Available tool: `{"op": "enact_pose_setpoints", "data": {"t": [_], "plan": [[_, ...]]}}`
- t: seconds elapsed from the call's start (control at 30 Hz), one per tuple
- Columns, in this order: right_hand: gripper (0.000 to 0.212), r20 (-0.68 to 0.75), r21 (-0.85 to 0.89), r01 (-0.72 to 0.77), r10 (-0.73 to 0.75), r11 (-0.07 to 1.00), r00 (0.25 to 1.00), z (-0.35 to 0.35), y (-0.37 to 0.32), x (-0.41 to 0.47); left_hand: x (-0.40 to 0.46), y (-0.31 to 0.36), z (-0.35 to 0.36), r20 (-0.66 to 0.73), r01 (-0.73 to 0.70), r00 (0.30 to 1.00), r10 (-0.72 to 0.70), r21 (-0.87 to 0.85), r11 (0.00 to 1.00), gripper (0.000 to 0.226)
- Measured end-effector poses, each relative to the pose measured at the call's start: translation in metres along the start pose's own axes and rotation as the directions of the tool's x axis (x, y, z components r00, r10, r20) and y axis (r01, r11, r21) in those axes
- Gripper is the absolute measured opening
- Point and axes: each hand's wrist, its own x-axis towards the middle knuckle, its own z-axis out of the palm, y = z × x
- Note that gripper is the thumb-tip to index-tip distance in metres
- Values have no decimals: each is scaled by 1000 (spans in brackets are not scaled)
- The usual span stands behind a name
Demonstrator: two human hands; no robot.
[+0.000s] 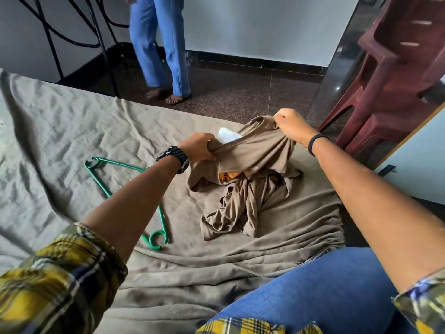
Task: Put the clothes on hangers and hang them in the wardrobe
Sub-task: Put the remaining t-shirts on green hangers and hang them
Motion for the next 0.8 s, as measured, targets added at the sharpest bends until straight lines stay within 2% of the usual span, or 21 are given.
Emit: {"op": "enact_pose_setpoints", "data": {"t": [0.1,0.2,0.23,0.3,0.37,0.47,0.6,0.7,0.8], "plan": [[29,27,24,-18,18,1000,999,-10,12,0,4,-11,1,-126,95,986,-106,-92,991,18],[48,154,95,-37,22,995,988,-16,17,-5,11,-11,-1,-203,205,941,-272,-300,932,11],[48,194,105,-39,18,994,981,-17,19,-5,13,-11,-1,-186,235,921,-341,-433,870,11],[35,223,112,-26,0,993,975,-18,24,-4,17,-9,-2,-122,228,890,-440,-717,659,20],[22,140,119,-27,10,993,990,-18,26,-4,19,-8,-4,-89,173,887,-453,-845,506,36],[38,-9,233,-77,81,969,997,-20,29,-4,21,-8,-5,-68,120,901,-428,-910,397,41],[25,-28,456,-144,175,879,984,-25,45,-3,28,-2,-8,-87,30,923,-374,-955,296,22],[21,-10,533,-142,174,834,985,-32,42,-10,33,4,-12,-142,-53,943,-300,-957,286,23],[23,26,597,-167,190,784,981,-37,42,-11,37,10,-15,-201,-93,919,-340,-947,309,29]]}}
